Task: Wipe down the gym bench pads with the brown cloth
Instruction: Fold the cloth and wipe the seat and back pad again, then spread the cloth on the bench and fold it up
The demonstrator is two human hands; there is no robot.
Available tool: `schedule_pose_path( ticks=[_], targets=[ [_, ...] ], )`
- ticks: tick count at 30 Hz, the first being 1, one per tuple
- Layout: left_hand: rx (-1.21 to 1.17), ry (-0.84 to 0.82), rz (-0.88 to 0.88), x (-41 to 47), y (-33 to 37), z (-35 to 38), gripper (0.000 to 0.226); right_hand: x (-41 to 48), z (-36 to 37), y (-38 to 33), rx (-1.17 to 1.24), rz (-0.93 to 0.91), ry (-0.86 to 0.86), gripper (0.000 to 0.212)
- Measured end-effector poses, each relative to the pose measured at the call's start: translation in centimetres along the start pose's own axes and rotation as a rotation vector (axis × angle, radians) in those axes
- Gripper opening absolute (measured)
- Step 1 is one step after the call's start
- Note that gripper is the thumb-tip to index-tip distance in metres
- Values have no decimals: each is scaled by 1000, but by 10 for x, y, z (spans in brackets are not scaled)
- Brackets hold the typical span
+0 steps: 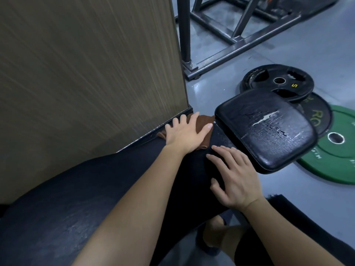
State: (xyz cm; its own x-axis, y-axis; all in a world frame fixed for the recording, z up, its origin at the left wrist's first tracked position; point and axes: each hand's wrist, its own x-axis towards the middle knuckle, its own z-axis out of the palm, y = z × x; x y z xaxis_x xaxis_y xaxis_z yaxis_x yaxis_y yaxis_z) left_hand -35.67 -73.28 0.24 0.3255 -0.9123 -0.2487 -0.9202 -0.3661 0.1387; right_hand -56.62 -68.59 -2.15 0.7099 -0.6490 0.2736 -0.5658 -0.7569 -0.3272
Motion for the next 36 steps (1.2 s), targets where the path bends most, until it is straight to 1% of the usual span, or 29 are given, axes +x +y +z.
schedule_pose_path(
  ticks=[2,5,8,12,16,19,23,25,28,32,34,36],
  targets=[
    [-1,-24,17,18,18,-3,79,1,0,1,2,2,-6,62],
    [-15,-60,88,45,54,-9,82,2,0,3,25,4,-3,63],
    [-73,-55,97,54,70,-10,87,2,1,3,41,-1,3,63],
    [-110,-18,179,45,56,-7,76,1,-2,2,40,11,3,63],
    [-190,103,256,20,39,-2,65,0,-3,1,31,18,8,62],
    [-271,206,248,2,32,1,60,-1,-1,0,40,23,30,61],
    [-384,271,191,4,29,4,54,-3,2,3,55,23,38,60],
    [-450,260,173,8,26,5,46,-3,4,4,57,21,39,60],
    [-527,189,154,11,21,2,36,-4,3,4,53,21,43,60],
    [-620,154,186,-1,14,-9,32,-3,1,2,40,32,27,59],
    [-585,172,245,-21,5,-14,34,-3,0,3,44,32,30,58],
    [-494,166,299,-48,-12,-15,36,-2,-2,2,37,35,40,56]
  ],
)
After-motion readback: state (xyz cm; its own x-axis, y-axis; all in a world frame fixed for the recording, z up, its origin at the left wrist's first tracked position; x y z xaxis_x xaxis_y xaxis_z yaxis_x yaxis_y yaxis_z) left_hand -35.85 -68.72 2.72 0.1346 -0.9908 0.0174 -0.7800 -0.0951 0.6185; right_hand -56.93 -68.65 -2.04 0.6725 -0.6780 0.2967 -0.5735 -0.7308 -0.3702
